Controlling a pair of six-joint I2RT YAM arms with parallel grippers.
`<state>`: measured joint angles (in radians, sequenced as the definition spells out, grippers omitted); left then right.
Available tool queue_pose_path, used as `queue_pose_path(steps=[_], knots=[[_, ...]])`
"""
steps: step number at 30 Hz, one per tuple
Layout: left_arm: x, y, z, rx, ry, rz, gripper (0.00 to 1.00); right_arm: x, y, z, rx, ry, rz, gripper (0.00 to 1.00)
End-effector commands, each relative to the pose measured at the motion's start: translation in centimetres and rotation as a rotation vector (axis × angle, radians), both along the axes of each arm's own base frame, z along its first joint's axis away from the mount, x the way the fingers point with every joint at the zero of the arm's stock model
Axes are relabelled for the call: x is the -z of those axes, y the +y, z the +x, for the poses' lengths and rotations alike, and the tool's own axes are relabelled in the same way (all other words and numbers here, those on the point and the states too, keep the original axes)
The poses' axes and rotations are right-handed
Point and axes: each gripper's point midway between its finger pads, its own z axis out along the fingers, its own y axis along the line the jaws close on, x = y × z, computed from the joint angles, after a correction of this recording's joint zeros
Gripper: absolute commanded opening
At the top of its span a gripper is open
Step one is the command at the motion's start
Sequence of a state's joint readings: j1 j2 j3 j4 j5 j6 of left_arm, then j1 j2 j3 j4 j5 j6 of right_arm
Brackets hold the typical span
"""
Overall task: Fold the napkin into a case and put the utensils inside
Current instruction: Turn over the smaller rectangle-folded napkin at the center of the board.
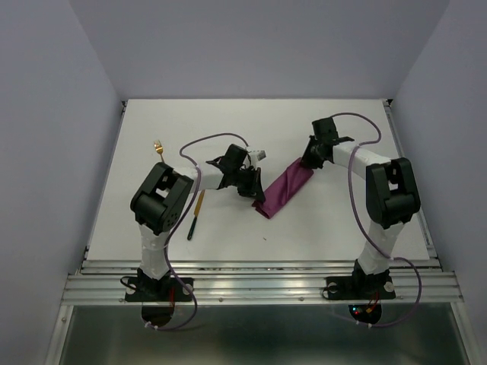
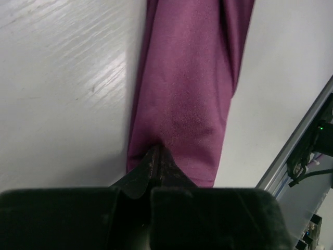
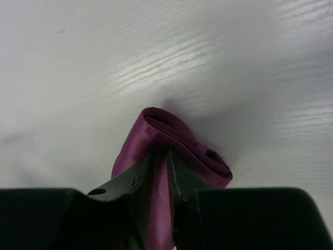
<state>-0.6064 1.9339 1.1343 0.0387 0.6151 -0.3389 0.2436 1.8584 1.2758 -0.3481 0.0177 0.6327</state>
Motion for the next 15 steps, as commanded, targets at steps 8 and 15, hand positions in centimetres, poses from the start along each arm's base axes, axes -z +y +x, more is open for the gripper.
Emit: queue_pose_path(steps=[8,15], knots=[[0.2,1.1,1.3,-0.021,-0.053,0.08,0.0,1.1,0.1,0.9,0.017,0.029,-0.025,0.22],[-3.4,0.7,0.8,-0.005,-0.09,0.019,0.0,-3.7,0.4,0.2,0.004,-0.078,0.023,0.25]])
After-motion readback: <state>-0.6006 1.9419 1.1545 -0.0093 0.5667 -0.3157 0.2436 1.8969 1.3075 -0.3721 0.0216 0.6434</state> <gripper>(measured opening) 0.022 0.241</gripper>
